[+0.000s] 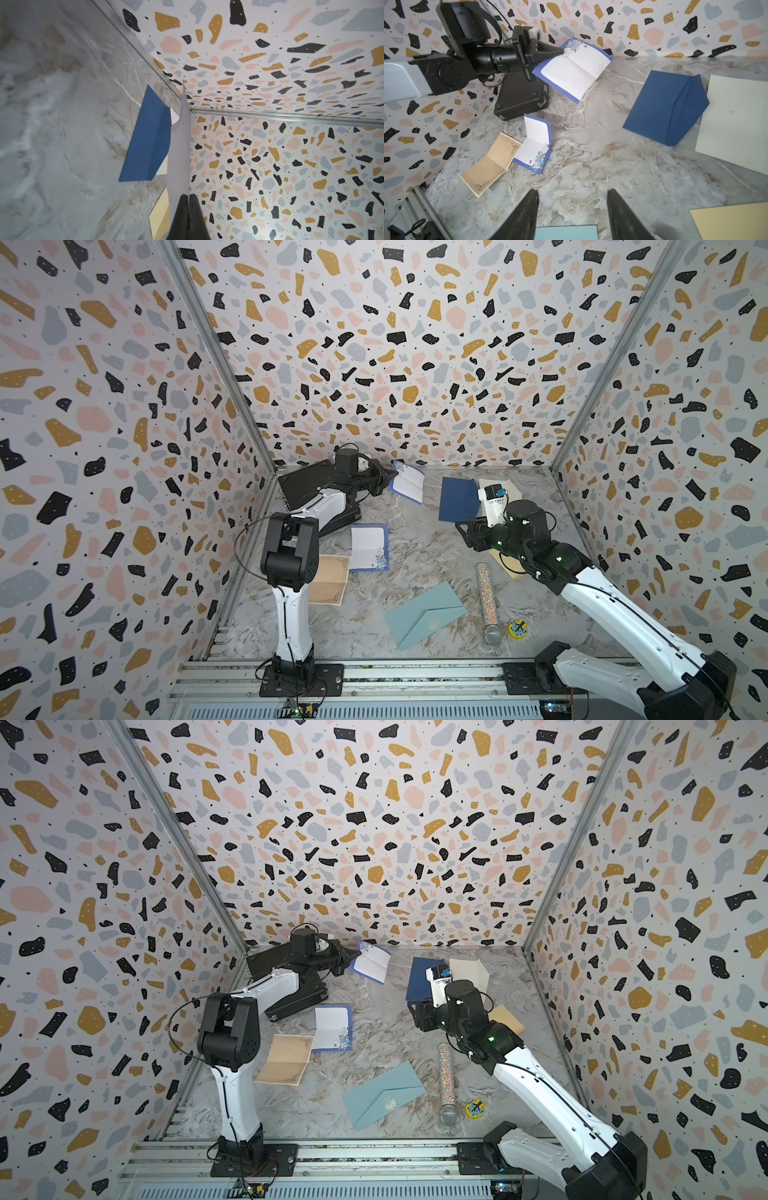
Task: Take the letter paper out of the envelope
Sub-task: Place the letter paper at the center of the board.
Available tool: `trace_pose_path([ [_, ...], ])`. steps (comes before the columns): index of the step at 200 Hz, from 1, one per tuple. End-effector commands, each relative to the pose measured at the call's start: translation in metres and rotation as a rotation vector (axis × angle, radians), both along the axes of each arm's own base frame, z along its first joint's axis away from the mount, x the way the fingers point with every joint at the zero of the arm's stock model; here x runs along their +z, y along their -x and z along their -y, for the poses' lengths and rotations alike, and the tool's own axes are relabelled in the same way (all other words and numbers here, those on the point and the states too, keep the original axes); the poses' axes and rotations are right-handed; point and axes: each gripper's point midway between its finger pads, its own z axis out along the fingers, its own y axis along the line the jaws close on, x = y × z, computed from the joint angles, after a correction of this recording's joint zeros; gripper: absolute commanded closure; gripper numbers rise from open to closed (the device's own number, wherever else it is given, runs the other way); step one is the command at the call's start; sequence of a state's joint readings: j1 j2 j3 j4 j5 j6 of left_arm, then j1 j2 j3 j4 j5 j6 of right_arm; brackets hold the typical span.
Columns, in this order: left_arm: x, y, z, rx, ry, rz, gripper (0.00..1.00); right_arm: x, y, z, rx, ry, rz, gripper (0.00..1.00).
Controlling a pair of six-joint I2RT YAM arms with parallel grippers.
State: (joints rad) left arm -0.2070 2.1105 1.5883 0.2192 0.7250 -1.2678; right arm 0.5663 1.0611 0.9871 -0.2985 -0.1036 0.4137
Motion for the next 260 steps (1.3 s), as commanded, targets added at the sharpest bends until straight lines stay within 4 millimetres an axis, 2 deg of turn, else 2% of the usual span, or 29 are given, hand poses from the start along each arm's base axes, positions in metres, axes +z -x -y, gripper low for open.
trace_pose_path([
  [1,0.009,-0.033,-0.025,0.056,-0.068,0.149,1.0,0.012,0.004,0.004,-0.019,-0.066,-0.052,0.44],
  [32,-0.03,-0.053,-0.044,0.037,-0.245,0.119,1.0,0.004,0.003,0.011,-0.042,-0.07,-0.069,0.44],
  [56,-0.062,-0.057,-0.055,0.038,-0.325,0.057,1.0,-0.002,0.0,0.015,-0.056,-0.073,-0.081,0.44],
  [69,-0.074,-0.06,-0.058,0.02,-0.387,0.061,1.0,-0.002,-0.001,0.016,-0.056,-0.072,-0.085,0.44],
  [100,-0.095,-0.074,-0.059,0.028,-0.379,0.038,1.0,-0.005,-0.005,0.019,-0.056,-0.067,-0.1,0.44],
  [141,-0.131,-0.071,-0.068,0.0,-0.492,-0.036,1.0,-0.013,-0.005,0.021,-0.052,-0.062,-0.126,0.44],
  [183,-0.142,-0.069,-0.073,-0.002,-0.516,-0.057,1.0,-0.016,-0.009,0.021,-0.048,-0.061,-0.131,0.44],
  [206,-0.137,-0.07,-0.076,0.005,-0.526,-0.052,1.0,-0.016,-0.01,0.02,-0.04,-0.061,-0.132,0.44],
  [260,-0.11,-0.066,-0.083,0.022,-0.558,-0.022,0.69,-0.018,-0.013,0.015,-0.03,-0.077,-0.141,0.42],
])
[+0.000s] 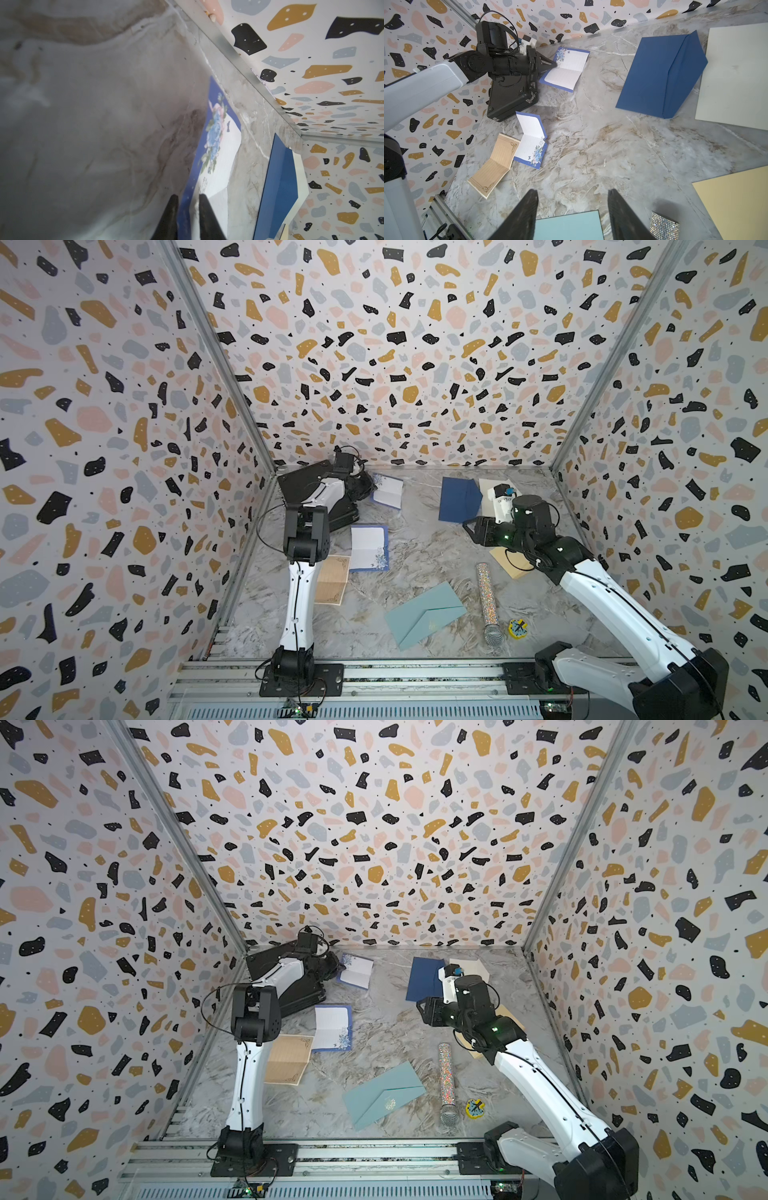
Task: Take the letter paper out of the envelope
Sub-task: Place the letter paper at the center of the board, then pick up the envelope from the center of the board.
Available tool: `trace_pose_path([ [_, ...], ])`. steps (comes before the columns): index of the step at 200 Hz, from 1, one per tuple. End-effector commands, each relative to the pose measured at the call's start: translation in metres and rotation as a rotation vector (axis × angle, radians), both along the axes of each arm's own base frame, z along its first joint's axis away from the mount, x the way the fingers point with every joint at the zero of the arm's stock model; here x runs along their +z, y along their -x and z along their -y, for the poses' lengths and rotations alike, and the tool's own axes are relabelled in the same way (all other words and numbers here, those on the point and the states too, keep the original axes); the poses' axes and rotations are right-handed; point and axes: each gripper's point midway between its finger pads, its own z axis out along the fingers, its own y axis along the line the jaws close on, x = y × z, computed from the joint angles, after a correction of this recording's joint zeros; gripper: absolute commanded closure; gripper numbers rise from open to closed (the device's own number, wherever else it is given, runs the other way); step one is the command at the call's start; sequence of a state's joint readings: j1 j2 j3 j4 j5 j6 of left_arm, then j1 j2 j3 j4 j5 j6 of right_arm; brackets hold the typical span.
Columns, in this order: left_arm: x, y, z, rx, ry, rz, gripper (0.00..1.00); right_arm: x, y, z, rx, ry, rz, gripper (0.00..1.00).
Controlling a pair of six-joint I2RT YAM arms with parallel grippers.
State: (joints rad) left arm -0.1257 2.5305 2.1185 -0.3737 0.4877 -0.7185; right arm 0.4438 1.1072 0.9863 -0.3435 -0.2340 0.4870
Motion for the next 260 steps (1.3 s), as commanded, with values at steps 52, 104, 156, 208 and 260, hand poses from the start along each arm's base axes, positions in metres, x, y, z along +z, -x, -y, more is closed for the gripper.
trace_pose_path([
  [52,0.057,0.012,-0.02,0.037,-0.087,0.064,0.57,0.003,0.0,0.001,-0.001,-0.004,0.004,0.41],
  [104,0.114,0.025,-0.01,0.037,-0.019,0.14,0.51,-0.008,0.003,0.008,-0.051,0.003,-0.048,0.41],
  [156,0.147,0.093,0.03,-0.119,0.071,0.151,0.54,-0.024,0.003,0.012,-0.107,0.011,-0.146,0.42],
  [208,0.149,0.23,0.119,-0.544,0.222,0.056,0.58,-0.045,0.017,0.023,-0.152,0.068,-0.286,0.44],
  [260,0.068,0.379,0.157,-1.011,0.057,-0.188,0.62,-0.043,0.048,0.032,-0.121,0.09,-0.335,0.43],
])
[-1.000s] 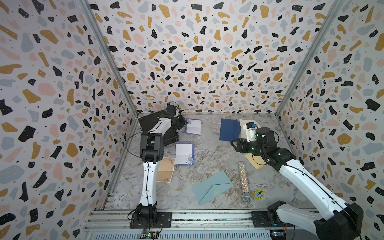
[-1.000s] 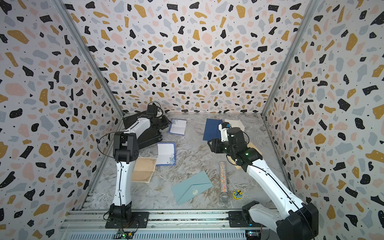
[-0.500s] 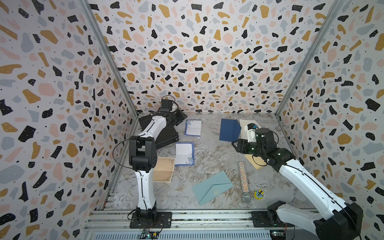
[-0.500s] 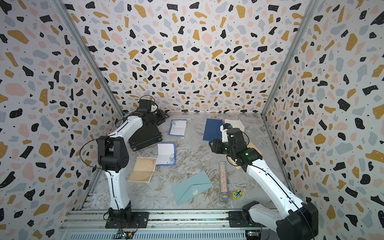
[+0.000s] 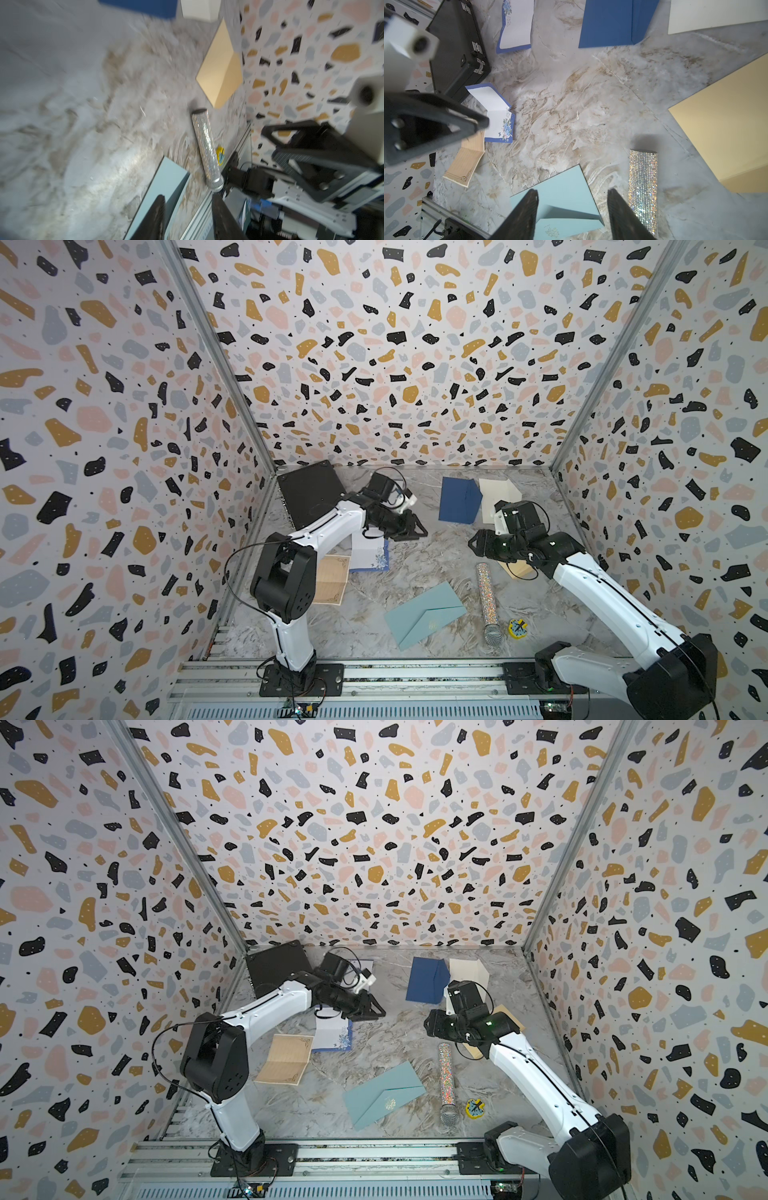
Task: Take the letter paper out of the envelope
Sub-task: Pick up the envelope from the center of the board.
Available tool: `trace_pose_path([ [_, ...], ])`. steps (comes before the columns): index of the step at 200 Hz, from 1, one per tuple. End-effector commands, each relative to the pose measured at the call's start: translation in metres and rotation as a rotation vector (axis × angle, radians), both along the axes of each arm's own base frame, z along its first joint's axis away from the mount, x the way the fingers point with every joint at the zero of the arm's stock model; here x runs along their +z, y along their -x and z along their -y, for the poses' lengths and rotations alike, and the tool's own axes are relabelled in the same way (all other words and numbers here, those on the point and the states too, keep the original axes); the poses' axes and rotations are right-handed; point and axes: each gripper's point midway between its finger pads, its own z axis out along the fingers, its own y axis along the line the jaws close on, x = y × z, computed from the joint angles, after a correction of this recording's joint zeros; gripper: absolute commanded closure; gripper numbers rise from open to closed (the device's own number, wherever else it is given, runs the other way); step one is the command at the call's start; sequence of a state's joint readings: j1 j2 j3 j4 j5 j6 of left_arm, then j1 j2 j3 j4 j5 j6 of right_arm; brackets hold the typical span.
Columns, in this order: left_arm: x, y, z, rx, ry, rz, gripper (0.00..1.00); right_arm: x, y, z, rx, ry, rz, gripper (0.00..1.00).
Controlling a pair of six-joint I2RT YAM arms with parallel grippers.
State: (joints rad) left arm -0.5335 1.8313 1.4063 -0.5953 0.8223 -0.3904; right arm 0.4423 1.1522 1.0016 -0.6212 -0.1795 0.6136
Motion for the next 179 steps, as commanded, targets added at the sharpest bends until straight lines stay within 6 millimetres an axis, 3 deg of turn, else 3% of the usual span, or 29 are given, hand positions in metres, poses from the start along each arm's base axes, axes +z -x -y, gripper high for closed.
trace_pose_path([
  [1,-0.035,0.065,-0.006,-0.217,-0.091,-0.067,0.61,0.016,0.02,0.008,0.005,-0.004,-0.01,0.43],
  [36,-0.059,0.087,-0.006,-0.286,-0.117,-0.072,0.56,0.011,0.051,0.006,0.049,-0.077,-0.043,0.39],
  [71,-0.07,0.114,-0.007,-0.397,-0.131,-0.104,0.55,-0.009,0.084,-0.012,0.141,-0.2,-0.184,0.37],
  [100,-0.077,0.131,-0.007,-0.448,-0.143,-0.124,0.55,-0.021,0.101,-0.01,0.124,-0.235,-0.245,0.37],
  [140,-0.089,0.139,-0.011,-0.462,-0.201,-0.106,0.52,-0.037,0.126,-0.008,0.094,-0.256,-0.405,0.39],
  [179,-0.096,0.138,-0.011,-0.46,-0.217,-0.089,0.49,-0.033,0.128,-0.006,0.085,-0.263,-0.379,0.39],
])
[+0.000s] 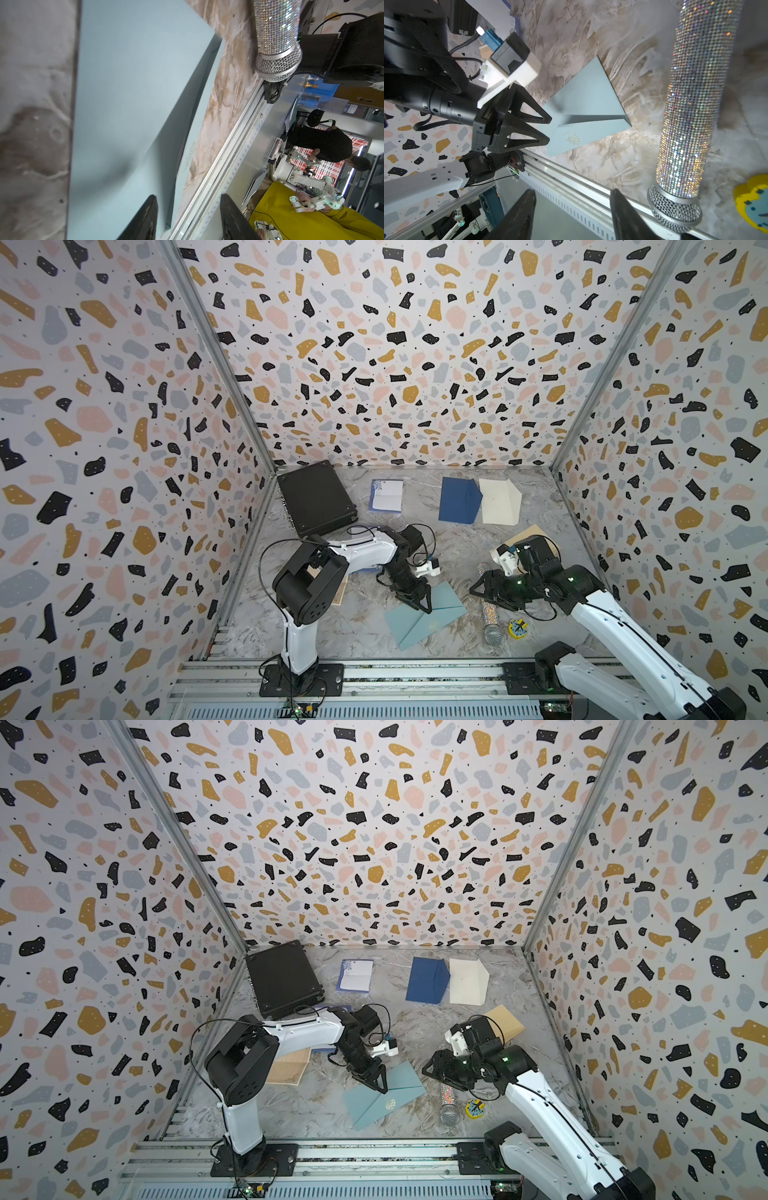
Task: Take the letter paper out of the envelope
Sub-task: Pick up the envelope from the center of the board.
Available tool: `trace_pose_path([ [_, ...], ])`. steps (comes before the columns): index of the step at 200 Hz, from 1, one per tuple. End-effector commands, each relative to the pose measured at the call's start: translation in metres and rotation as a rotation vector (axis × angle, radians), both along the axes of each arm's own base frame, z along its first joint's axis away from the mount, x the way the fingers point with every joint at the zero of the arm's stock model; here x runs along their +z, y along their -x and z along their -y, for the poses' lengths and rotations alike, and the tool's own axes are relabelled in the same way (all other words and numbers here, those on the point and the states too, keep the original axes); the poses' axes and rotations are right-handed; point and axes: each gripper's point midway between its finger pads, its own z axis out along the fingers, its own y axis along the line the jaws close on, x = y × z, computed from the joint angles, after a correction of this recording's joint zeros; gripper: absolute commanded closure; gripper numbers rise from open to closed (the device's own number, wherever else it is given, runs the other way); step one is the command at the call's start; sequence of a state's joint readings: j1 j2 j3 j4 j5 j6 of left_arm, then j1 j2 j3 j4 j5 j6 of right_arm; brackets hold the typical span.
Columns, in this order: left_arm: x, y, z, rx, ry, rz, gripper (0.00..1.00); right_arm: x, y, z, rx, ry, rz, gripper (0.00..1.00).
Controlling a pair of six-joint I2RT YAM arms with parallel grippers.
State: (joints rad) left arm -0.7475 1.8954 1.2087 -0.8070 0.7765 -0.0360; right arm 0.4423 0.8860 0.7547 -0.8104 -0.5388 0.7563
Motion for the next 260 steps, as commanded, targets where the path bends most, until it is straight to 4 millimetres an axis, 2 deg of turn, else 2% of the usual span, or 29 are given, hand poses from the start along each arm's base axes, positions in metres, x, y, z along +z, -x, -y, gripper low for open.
trace_pose_path([
  [1,-0.003,-0.001,0.0,-0.019,0.001,0.026,0.49,0.004,0.008,0.001,-0.009,-0.019,-0.026,0.39],
  [60,-0.013,0.009,0.013,-0.046,0.032,-0.004,0.52,0.007,0.008,-0.002,0.001,-0.033,-0.022,0.4],
  [96,-0.026,0.009,0.013,-0.05,0.011,0.003,0.54,0.009,0.007,-0.004,0.003,-0.047,-0.023,0.41],
  [145,-0.025,0.013,0.02,-0.063,0.031,0.016,0.64,0.005,0.009,-0.003,0.0,-0.047,-0.035,0.42],
  [193,-0.027,0.014,0.023,-0.068,0.034,0.013,0.78,0.003,0.007,-0.004,-0.004,-0.044,-0.038,0.44],
  [216,-0.027,0.008,0.02,-0.064,0.007,0.054,0.89,0.004,0.005,-0.002,-0.012,-0.036,-0.028,0.45],
  [230,-0.024,0.002,0.021,-0.061,-0.003,0.08,1.0,0.006,0.004,-0.001,-0.018,-0.032,-0.016,0.45],
  [246,-0.015,-0.007,0.024,-0.046,-0.008,0.121,1.0,0.008,0.001,0.0,-0.022,-0.022,0.005,0.46],
  [260,0.0,-0.025,0.028,0.001,-0.005,0.158,1.0,0.012,-0.004,0.004,-0.035,-0.003,0.045,0.46],
])
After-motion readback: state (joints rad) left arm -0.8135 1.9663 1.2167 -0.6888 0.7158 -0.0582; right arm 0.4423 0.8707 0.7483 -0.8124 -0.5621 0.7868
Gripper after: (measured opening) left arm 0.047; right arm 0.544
